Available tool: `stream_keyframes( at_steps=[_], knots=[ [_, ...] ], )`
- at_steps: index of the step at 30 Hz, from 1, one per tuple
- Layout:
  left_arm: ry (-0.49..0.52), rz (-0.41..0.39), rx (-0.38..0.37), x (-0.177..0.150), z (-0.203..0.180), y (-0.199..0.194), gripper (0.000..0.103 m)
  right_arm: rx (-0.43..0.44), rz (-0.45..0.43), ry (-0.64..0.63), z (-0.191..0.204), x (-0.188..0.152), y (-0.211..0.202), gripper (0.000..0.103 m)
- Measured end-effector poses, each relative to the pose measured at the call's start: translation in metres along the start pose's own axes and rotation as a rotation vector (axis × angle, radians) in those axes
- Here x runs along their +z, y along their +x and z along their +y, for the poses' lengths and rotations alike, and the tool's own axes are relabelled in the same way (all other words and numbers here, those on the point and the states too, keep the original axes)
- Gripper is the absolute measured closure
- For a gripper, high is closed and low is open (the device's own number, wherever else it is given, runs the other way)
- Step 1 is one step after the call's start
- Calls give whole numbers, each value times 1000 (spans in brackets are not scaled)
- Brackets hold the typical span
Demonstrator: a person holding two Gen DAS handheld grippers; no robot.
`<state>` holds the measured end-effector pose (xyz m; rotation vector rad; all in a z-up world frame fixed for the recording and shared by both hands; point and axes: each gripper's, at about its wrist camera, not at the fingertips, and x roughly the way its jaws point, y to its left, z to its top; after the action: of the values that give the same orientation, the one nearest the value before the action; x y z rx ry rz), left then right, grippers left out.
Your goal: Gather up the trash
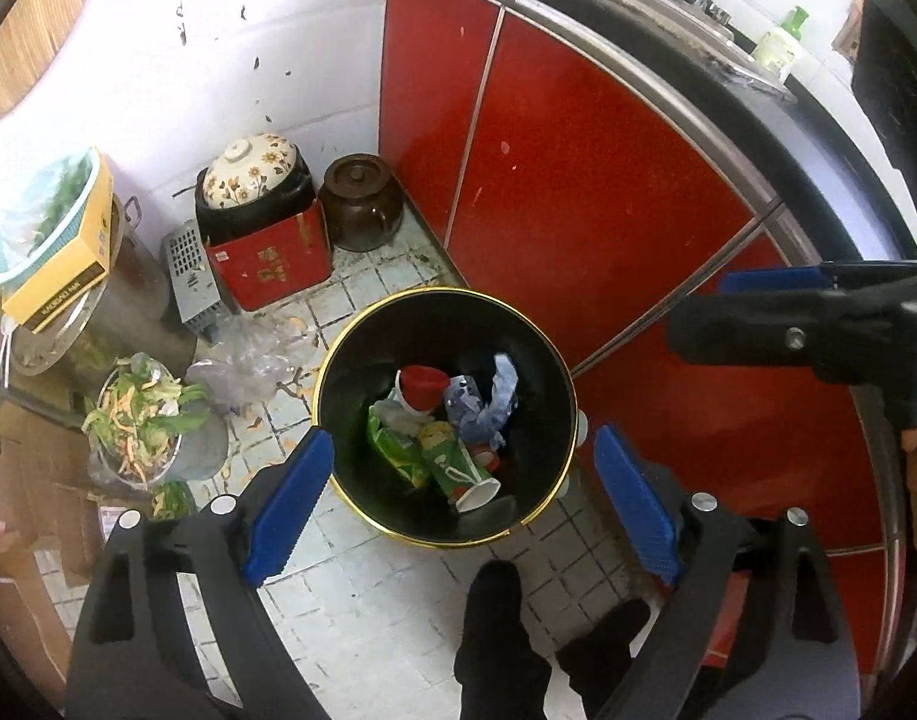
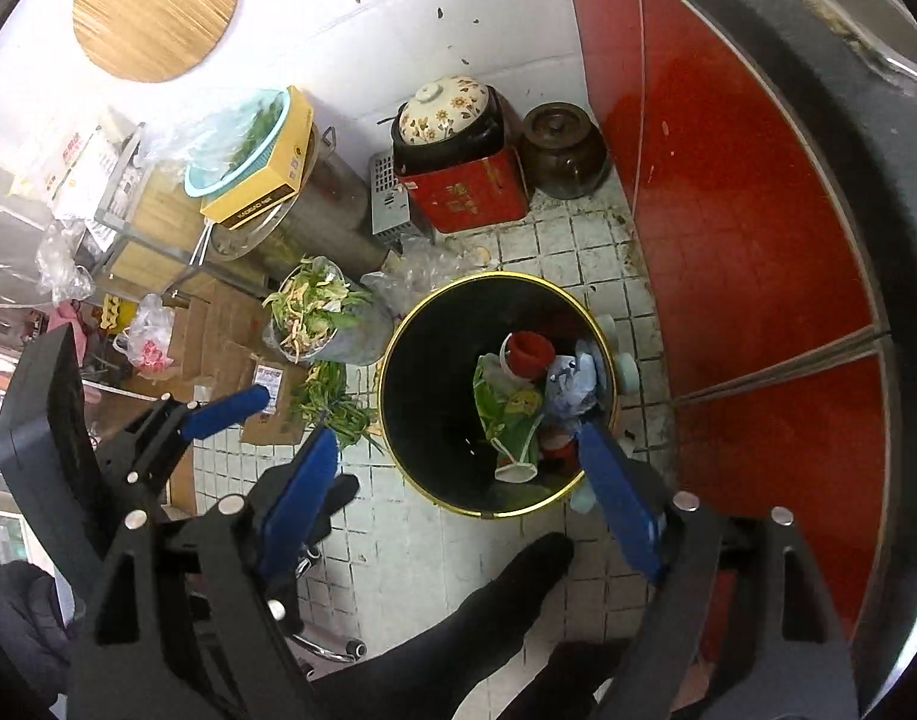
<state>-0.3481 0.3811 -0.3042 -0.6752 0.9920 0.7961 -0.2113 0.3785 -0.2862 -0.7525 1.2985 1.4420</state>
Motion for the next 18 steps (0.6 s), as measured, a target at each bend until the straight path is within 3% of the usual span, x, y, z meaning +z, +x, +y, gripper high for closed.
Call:
stream_keyframes(
  at_steps=[4, 9, 12, 16, 18],
  knots=[
    [55, -20, 0, 9, -19, -30, 14, 18, -38, 10, 0, -9, -36, 19],
    [196, -67, -5, 31, -71, -77, 7, -37, -180, 57, -17, -49, -139, 8],
    [307, -98, -32, 44, -127, -103, 7, -149, -287, 125, -41, -93, -211, 7],
    [446, -91, -175, 55, -222, -126, 7, -342, -390, 331, -85, -171, -293, 7],
    [503, -43, -257, 57, -269, -130, 7, -438, -437, 466, -109, -220, -330, 7]
  ],
)
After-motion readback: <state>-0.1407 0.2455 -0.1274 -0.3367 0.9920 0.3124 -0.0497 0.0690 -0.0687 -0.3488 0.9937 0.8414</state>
